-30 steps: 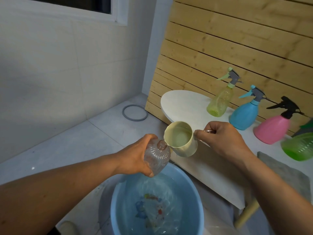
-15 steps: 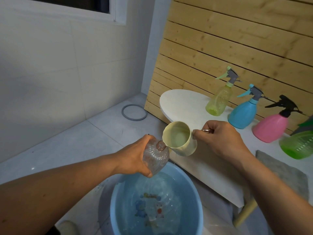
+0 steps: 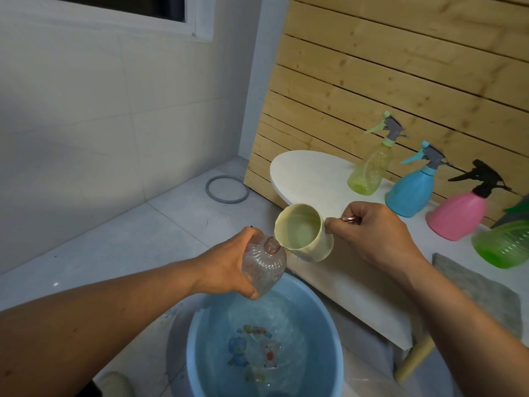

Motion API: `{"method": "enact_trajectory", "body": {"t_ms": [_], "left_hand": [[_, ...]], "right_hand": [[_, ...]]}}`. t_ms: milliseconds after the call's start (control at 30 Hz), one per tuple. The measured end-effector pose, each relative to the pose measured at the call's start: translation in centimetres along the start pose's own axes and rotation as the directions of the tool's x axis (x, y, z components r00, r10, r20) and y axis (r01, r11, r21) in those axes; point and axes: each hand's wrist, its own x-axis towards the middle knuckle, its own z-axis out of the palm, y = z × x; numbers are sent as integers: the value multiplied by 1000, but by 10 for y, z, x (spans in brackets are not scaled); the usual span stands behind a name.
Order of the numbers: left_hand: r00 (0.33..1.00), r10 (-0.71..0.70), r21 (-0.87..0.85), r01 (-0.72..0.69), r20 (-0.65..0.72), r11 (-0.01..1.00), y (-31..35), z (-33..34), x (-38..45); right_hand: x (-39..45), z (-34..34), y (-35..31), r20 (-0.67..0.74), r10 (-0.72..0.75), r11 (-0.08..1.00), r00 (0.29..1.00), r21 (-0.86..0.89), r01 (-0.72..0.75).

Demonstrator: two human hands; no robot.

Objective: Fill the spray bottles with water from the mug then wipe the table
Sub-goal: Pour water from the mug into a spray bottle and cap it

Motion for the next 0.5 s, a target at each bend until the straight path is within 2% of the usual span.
{"method": "enact_trajectory", "body": {"t_ms": [500], "left_hand": [[1000, 2, 3, -2, -3, 1000, -1, 1, 0]], "right_hand": [[-4, -1, -1, -17, -10, 1000, 1000, -26, 10]]}}
